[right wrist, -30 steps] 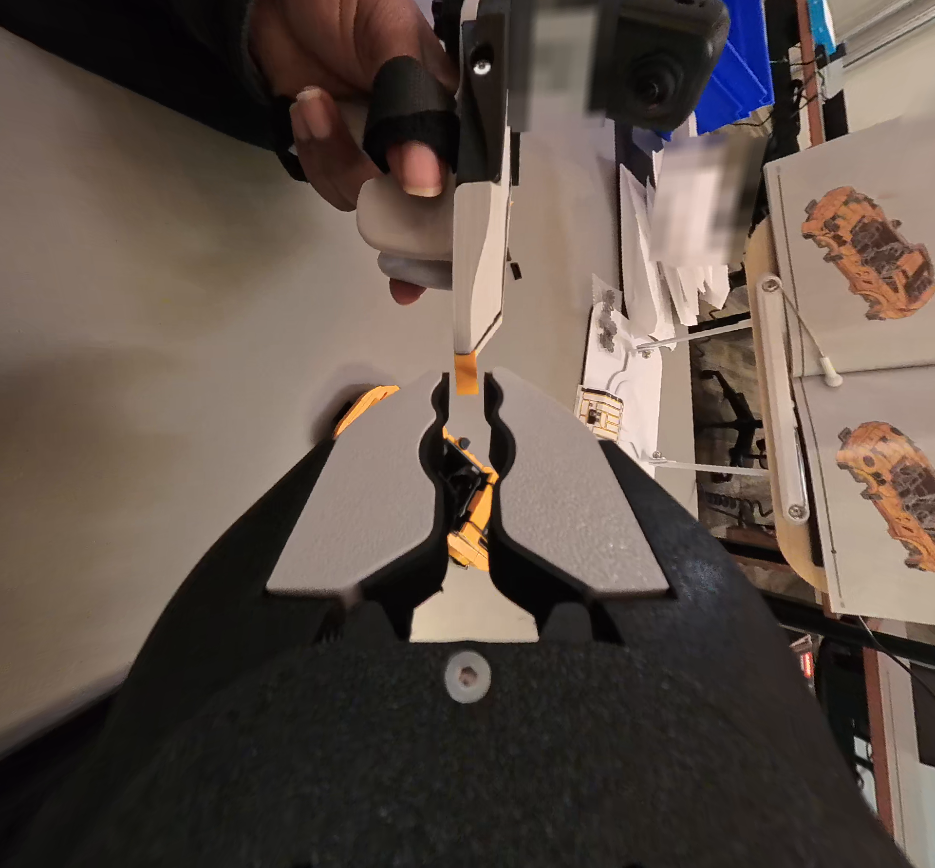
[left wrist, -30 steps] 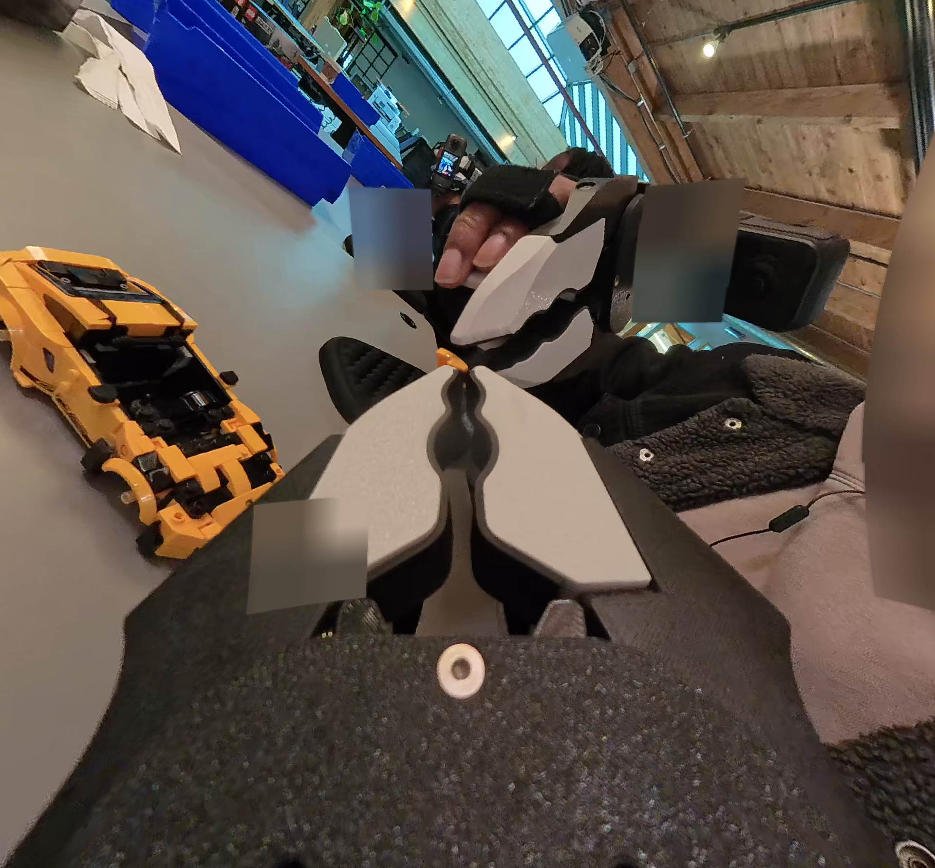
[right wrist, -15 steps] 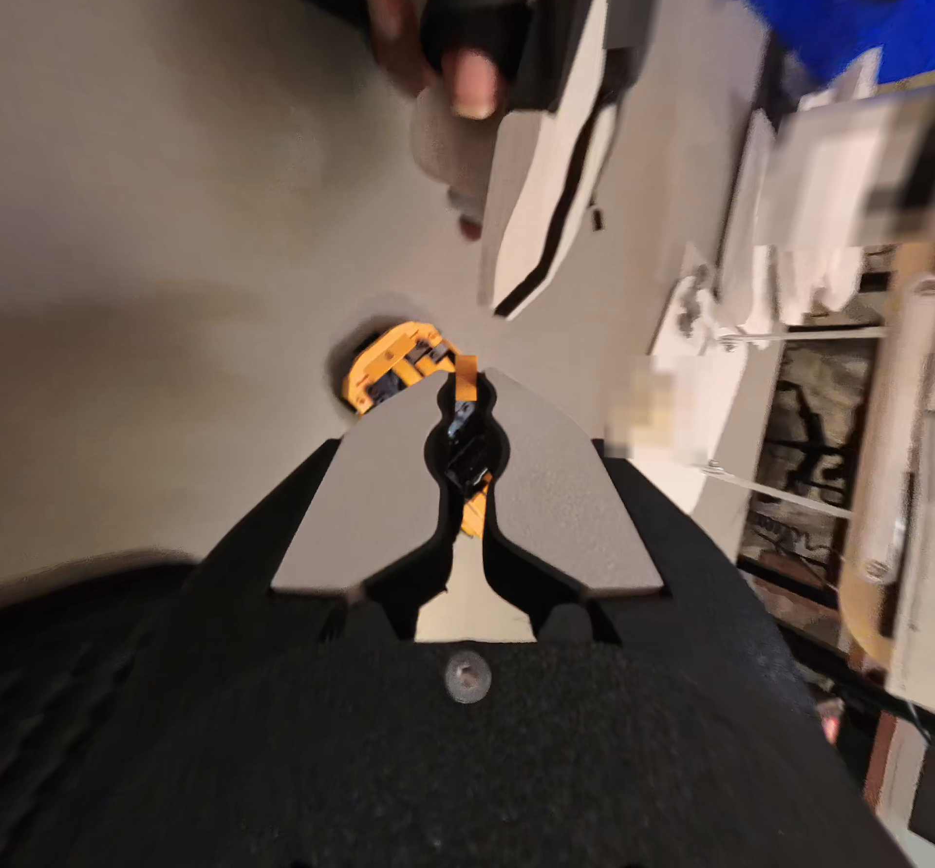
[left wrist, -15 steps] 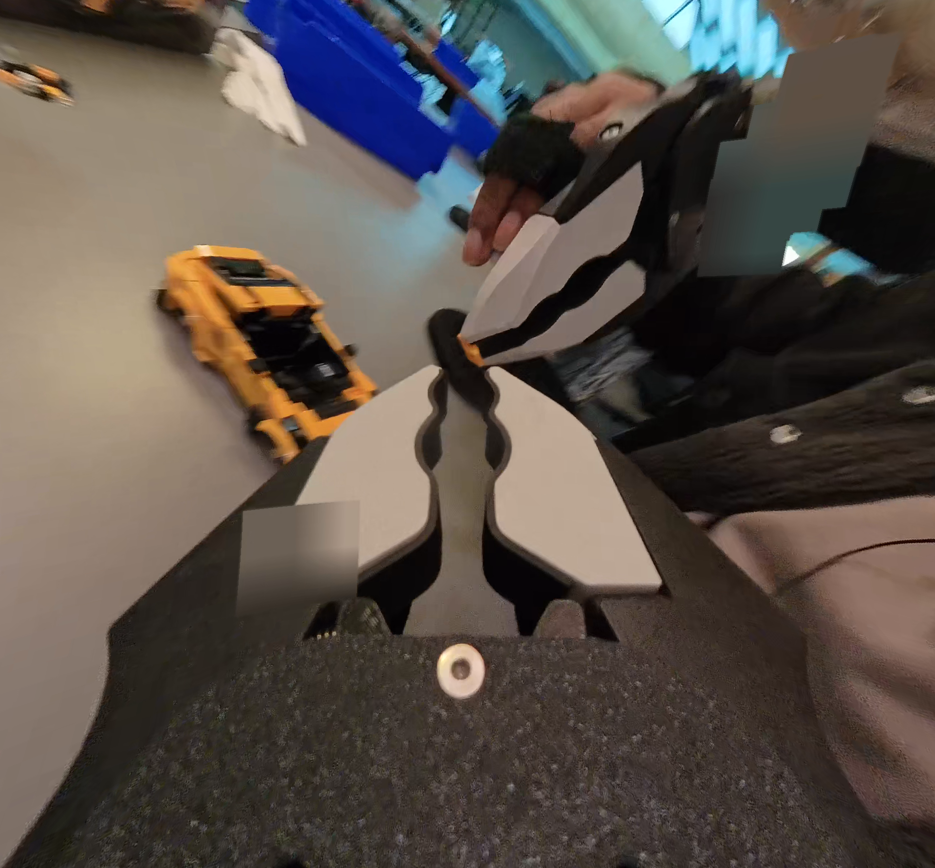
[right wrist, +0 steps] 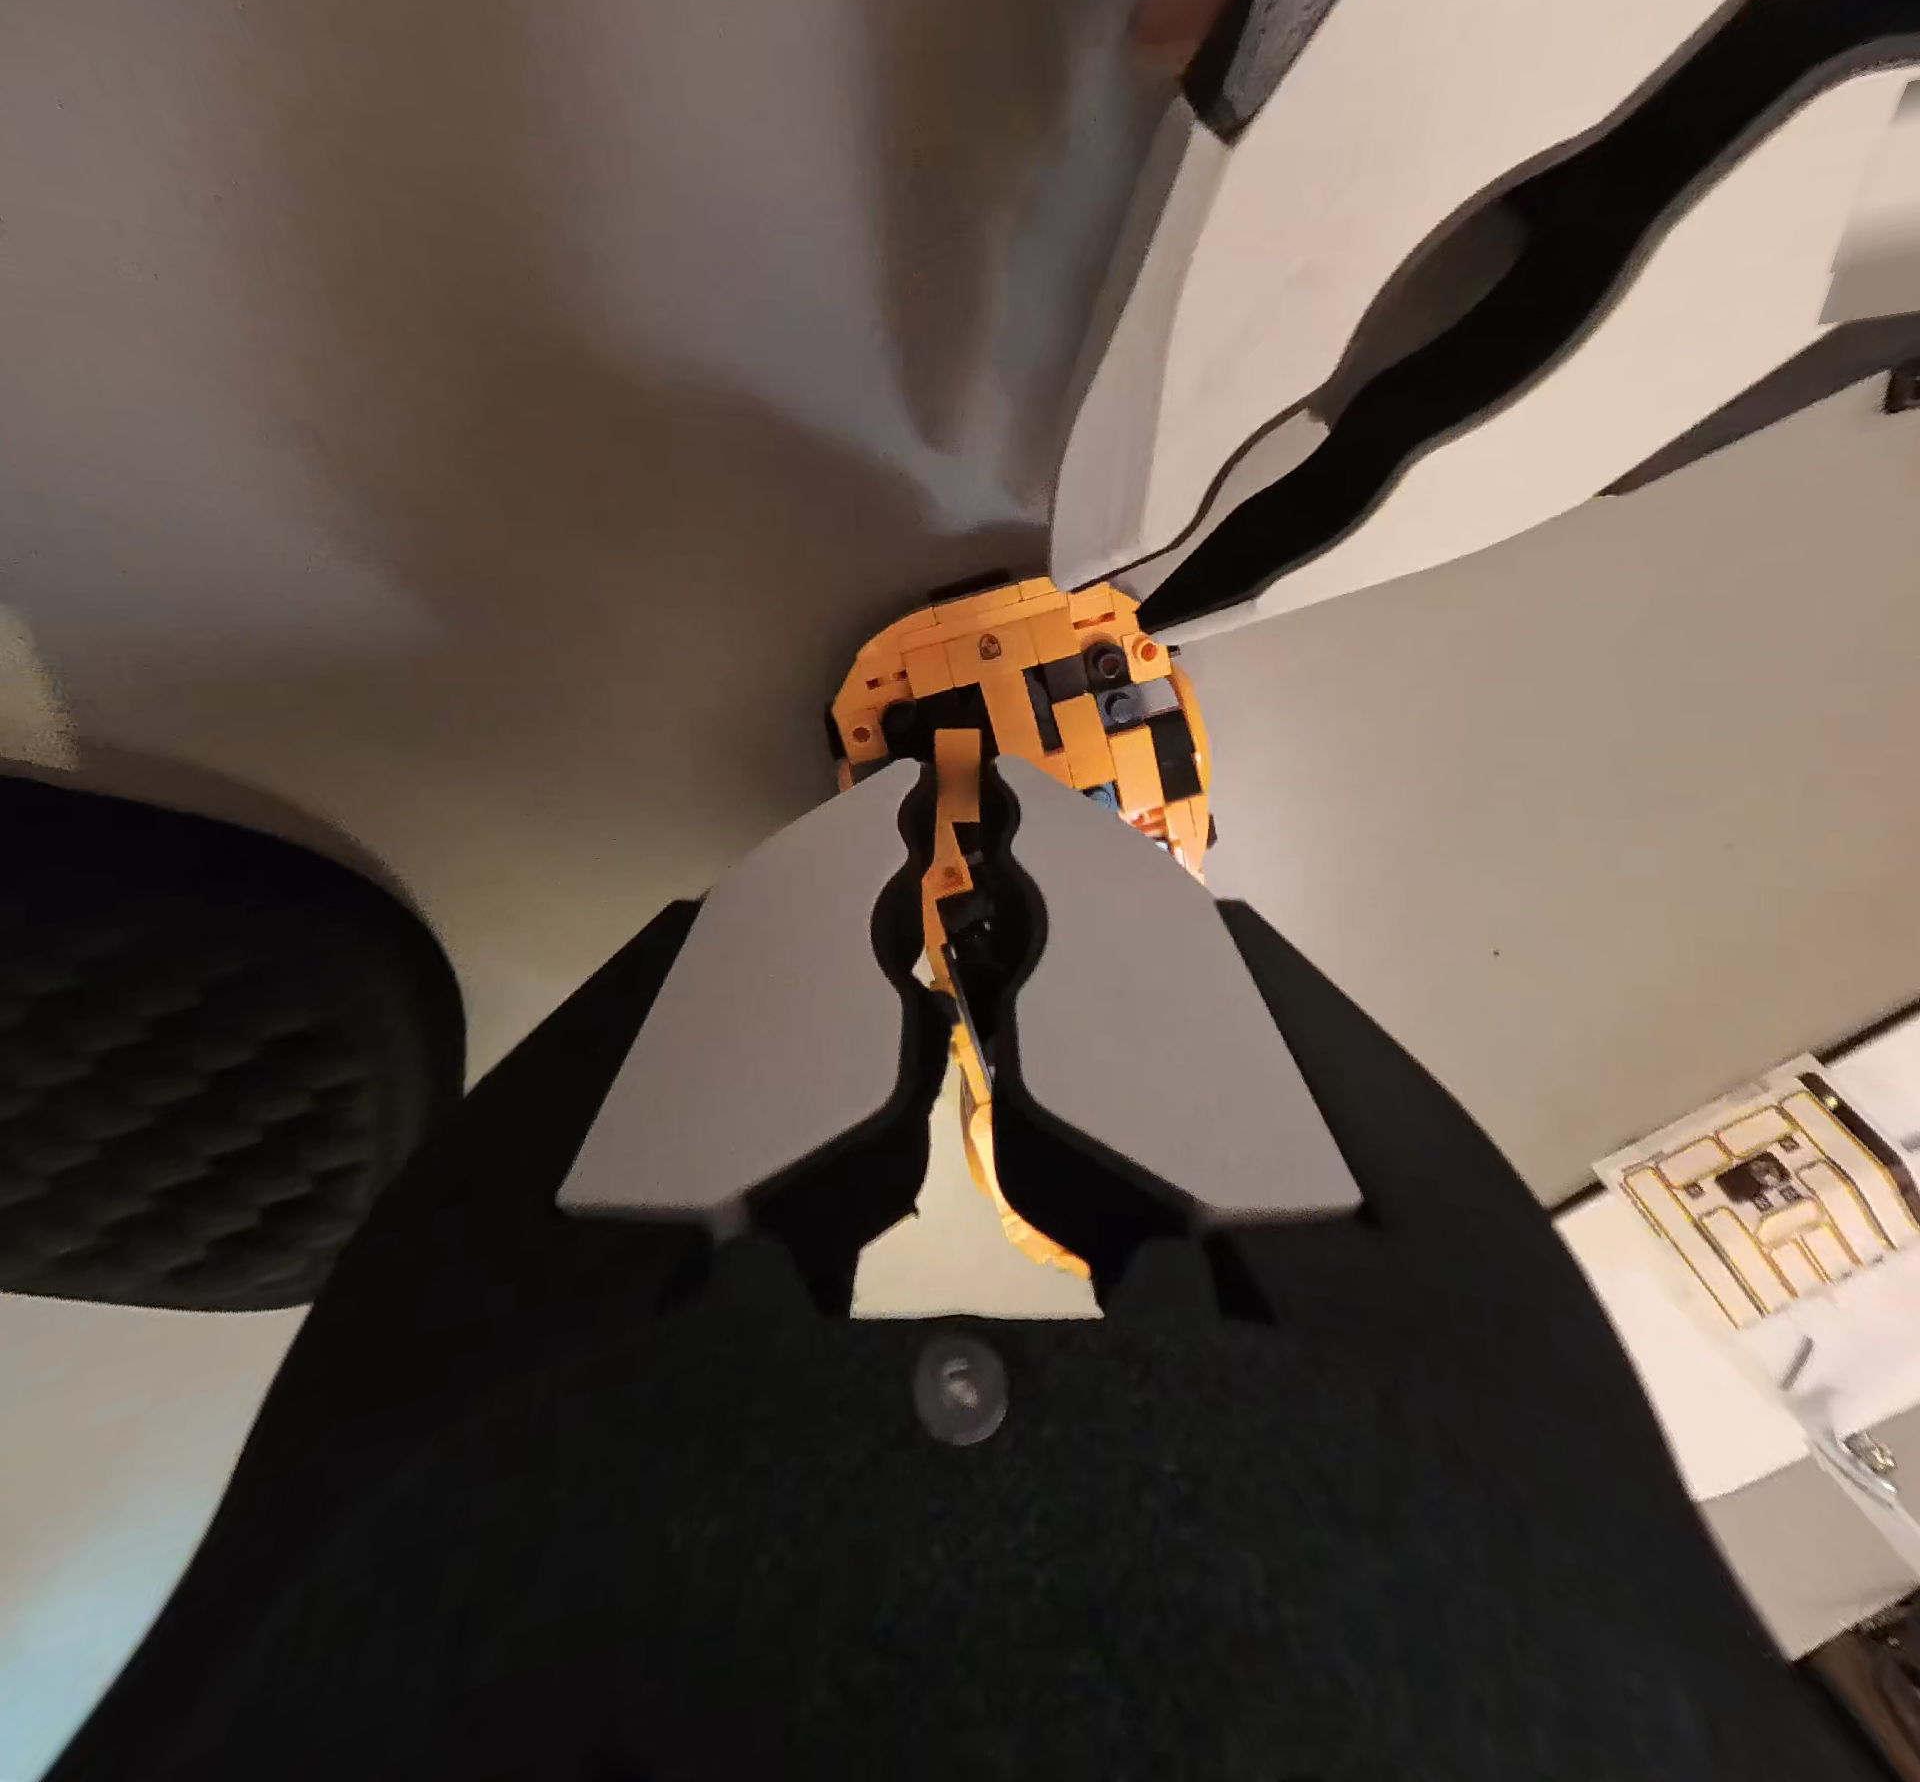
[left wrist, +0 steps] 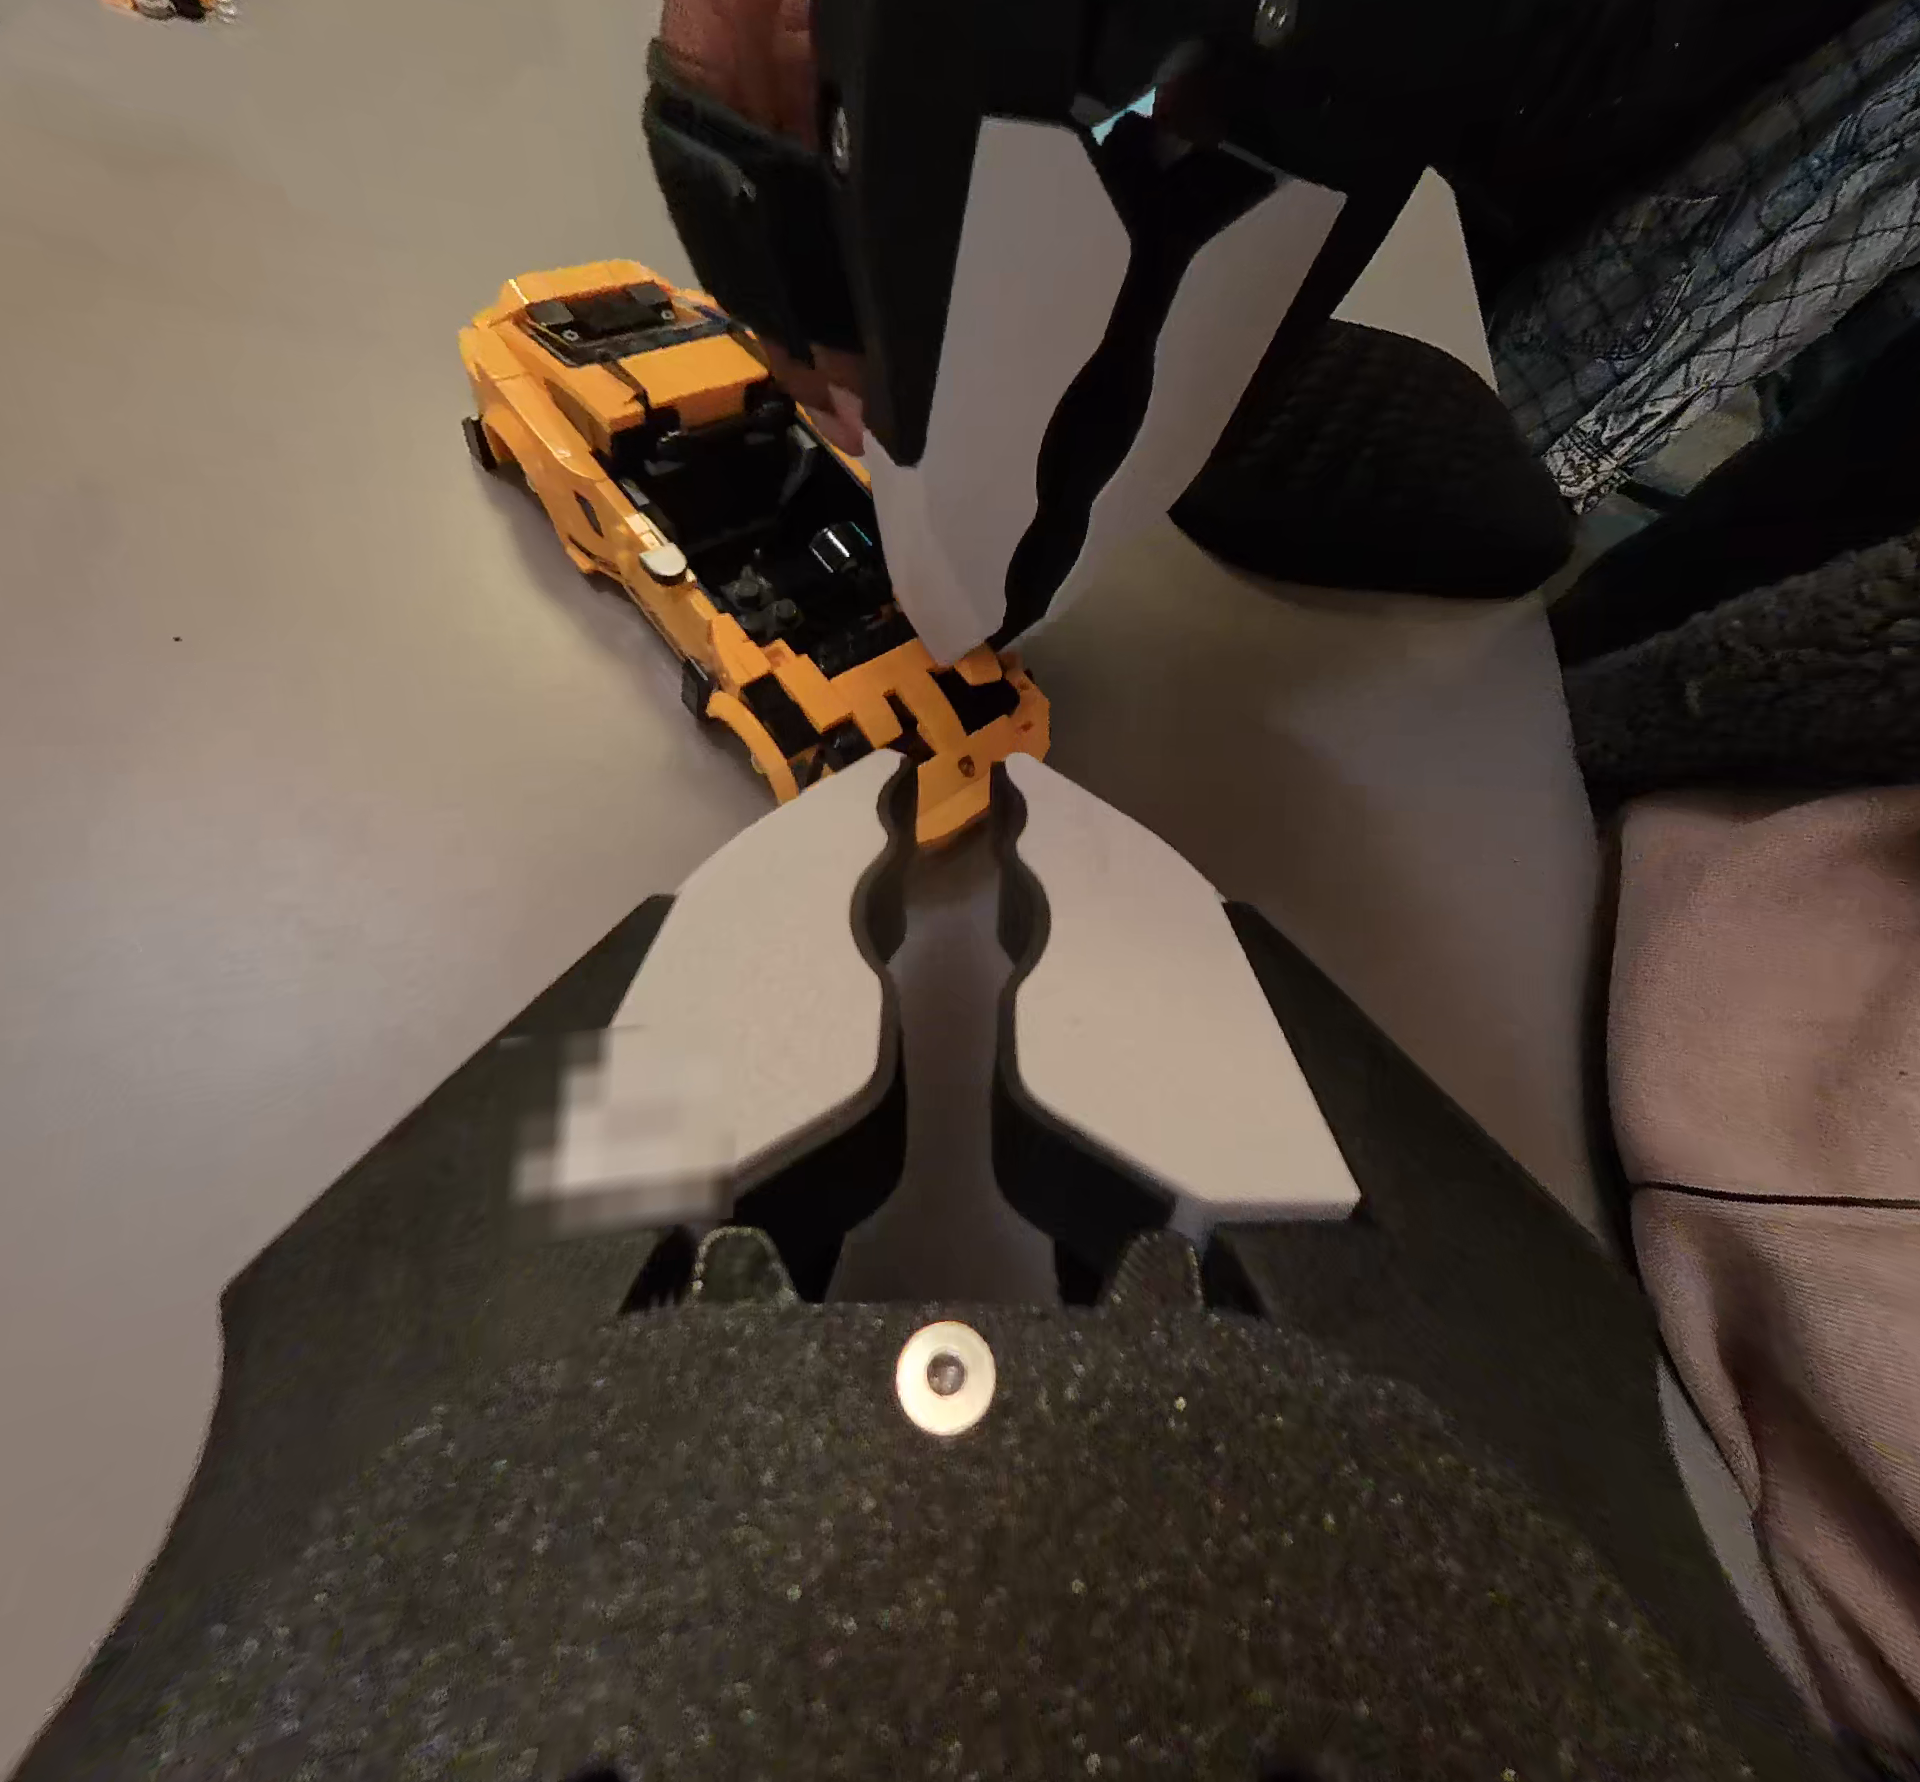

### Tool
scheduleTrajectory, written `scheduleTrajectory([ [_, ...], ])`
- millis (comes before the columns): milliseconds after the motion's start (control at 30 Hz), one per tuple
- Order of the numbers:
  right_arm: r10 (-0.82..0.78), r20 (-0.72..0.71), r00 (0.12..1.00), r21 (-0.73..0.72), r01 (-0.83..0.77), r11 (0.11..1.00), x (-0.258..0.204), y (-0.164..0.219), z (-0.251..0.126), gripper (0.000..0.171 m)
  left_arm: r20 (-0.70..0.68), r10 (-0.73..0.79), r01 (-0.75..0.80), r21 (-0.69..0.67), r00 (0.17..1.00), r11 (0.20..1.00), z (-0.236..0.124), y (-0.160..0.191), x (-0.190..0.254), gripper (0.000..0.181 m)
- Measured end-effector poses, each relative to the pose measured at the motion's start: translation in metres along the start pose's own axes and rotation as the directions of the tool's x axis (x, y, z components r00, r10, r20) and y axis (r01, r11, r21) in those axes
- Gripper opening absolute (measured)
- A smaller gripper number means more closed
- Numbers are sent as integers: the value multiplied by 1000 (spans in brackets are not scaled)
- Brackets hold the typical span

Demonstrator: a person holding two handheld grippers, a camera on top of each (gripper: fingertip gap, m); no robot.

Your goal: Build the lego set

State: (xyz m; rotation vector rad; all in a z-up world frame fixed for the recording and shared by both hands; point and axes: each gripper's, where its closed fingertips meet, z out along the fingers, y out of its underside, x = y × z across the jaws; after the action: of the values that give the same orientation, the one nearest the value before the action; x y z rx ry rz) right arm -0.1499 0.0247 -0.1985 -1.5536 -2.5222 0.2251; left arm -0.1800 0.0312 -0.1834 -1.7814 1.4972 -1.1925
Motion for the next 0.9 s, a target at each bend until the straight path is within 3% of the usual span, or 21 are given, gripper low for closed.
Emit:
scheduleTrajectory([
  [900,-34,-12,999,1,34,999,2,4,1,9,-25,-15,14,-46,1000,999,6,10,1,14],
])
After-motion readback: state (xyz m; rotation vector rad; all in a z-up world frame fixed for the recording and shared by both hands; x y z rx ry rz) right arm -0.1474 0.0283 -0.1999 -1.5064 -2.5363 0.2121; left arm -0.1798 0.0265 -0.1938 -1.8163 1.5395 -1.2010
